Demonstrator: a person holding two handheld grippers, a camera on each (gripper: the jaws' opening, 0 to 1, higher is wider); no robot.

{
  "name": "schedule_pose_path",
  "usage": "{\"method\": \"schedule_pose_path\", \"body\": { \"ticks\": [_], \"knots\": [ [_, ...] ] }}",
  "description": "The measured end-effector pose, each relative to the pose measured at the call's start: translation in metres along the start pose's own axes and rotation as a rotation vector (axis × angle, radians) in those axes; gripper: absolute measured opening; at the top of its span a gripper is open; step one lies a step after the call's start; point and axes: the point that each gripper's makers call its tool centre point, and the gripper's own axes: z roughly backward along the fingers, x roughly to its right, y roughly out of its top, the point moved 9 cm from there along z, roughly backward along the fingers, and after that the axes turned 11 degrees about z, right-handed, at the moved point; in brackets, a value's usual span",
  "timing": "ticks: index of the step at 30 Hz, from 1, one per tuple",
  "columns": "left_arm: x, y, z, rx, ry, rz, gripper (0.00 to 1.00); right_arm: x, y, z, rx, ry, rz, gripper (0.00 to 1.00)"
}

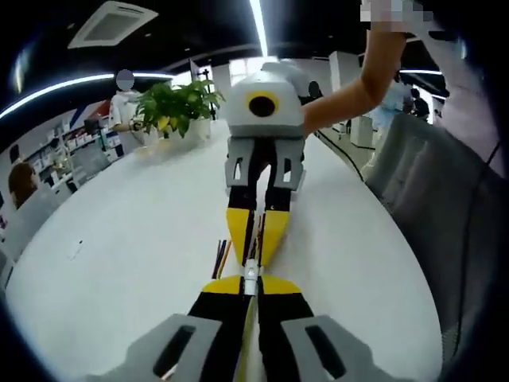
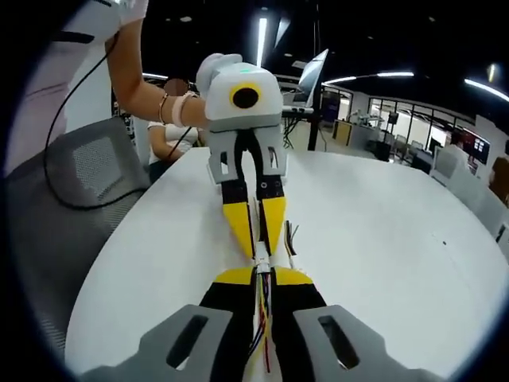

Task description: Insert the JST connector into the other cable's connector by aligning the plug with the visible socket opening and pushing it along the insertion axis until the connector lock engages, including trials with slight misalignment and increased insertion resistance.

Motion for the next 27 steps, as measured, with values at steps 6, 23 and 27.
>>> {"method": "schedule_pose_path", "body": {
  "ticks": [6,23,27],
  "knots": [
    [0.002,0.001,0.001,-0.001,-0.006,-0.015,0.0,-0.002,0.003,0.001,-0.004,0.003,0.01,0.02],
    [-0.002,-0.004,-0.004,-0.032,-0.01,-0.014,0.0,0.002,-0.006,-0.006,-0.015,0.023,-0.004,0.02],
    [-0.005,-0.007,-0.006,-0.041,-0.01,-0.012,0.0,0.004,-0.009,-0.009,-0.02,0.027,-0.002,0.02]
  ]
}}
